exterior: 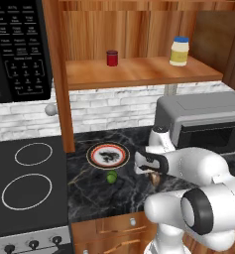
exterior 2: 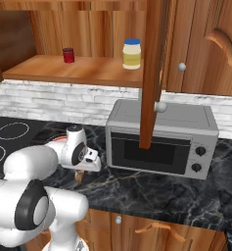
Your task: Pick the avocado and bread from the counter and place them on the plate. Then pick the jam from the cabinet and place it next to the plate. Lastly close the cabinet door.
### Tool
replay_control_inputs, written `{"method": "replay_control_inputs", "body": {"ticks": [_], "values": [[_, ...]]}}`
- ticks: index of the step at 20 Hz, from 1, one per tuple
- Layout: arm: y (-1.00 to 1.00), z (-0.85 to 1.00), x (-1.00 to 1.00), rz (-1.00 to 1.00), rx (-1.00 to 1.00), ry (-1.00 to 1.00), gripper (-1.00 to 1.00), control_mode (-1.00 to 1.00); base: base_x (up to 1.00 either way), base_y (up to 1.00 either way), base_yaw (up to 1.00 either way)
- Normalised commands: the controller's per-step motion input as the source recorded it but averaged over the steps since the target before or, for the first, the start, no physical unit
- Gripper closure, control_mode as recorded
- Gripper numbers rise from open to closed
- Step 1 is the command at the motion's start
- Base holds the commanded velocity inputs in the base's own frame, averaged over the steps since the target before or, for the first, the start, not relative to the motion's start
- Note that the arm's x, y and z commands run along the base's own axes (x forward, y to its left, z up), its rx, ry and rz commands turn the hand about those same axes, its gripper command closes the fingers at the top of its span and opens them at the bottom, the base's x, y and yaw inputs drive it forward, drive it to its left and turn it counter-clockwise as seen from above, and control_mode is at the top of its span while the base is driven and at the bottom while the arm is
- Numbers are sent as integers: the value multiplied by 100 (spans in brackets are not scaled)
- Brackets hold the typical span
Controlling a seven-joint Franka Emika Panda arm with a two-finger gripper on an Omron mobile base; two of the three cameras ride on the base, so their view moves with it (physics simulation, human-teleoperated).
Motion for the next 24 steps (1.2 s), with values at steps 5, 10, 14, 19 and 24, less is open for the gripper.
{"method": "replay_control_inputs", "body": {"ticks": [5,10,14,19,24], "values": [[0,-68,-26,0,0,-4,100,-100,0,0,0],[4,-14,-52,0,2,-30,100,-100,0,0,0],[0,18,-69,0,7,-33,100,-100,0,0,0],[3,27,-61,0,8,-29,100,-100,0,0,0],[19,16,-40,0,2,-21,100,-100,0,0,0]]}}
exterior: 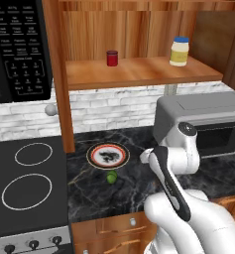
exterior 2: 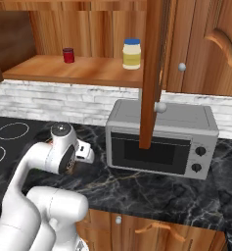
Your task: Pick the avocado and bread from the counter and place them on the plate. Then pick the jam from the cabinet and place it next to the plate. Lastly close the cabinet door.
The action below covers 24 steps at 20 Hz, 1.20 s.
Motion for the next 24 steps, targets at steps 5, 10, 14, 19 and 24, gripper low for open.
{"method": "replay_control_inputs", "body": {"ticks": [5,10,14,19,24], "values": [[39,17,-18,0,0,-15,100,-100,0,0,0],[39,17,-4,0,0,-13,100,-100,0,0,0],[35,7,0,0,0,-11,100,-100,0,0,0],[13,1,9,0,0,-9,100,-100,0,0,0],[1,0,44,0,0,-7,100,-100,0,0,0]]}}
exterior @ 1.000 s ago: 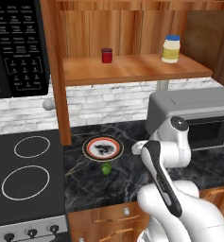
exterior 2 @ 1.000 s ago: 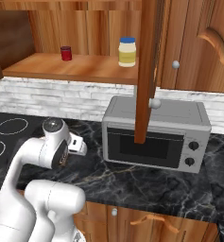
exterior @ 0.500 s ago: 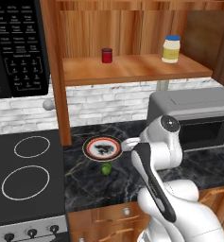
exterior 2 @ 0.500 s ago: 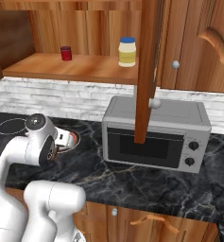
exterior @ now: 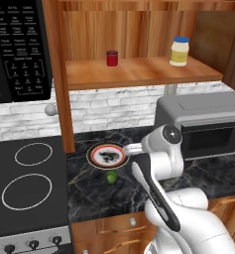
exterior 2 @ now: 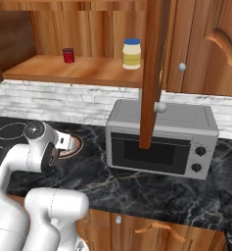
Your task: Pick the avocado and bread from the counter and place them on the plate. Then pick the jam from the cabinet and place it next to the plate. Lastly close the cabinet door.
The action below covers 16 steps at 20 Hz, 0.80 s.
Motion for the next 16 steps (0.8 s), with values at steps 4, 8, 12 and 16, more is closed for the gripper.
{"method": "replay_control_inputs", "body": {"ticks": [4,8,12,16], "values": [[1,0,54,0,0,0,100,-100,0,0,0],[13,0,54,0,0,3,100,-100,0,0,0],[27,0,51,0,0,10,100,-100,0,0,0],[22,-11,50,0,0,13,100,-100,0,0,0]]}}
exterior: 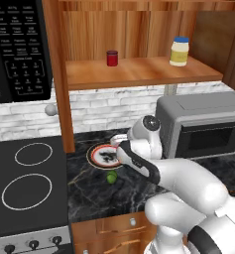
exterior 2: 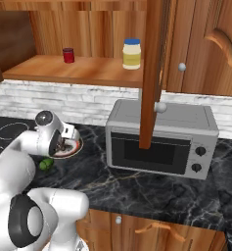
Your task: Pick the avocado and bread from the counter and place them on the plate. Then pick the jam from the cabinet and place it next to the plate. Lastly close the cabinet door.
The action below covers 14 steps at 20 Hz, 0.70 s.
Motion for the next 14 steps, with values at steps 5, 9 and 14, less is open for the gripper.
{"method": "replay_control_inputs", "body": {"ticks": [5,9,14], "values": [[12,-28,44,1,-2,9,100,-100,0,0,0],[3,-47,36,1,-3,0,100,-100,0,0,0],[14,-51,33,0,-3,0,100,-100,0,0,0]]}}
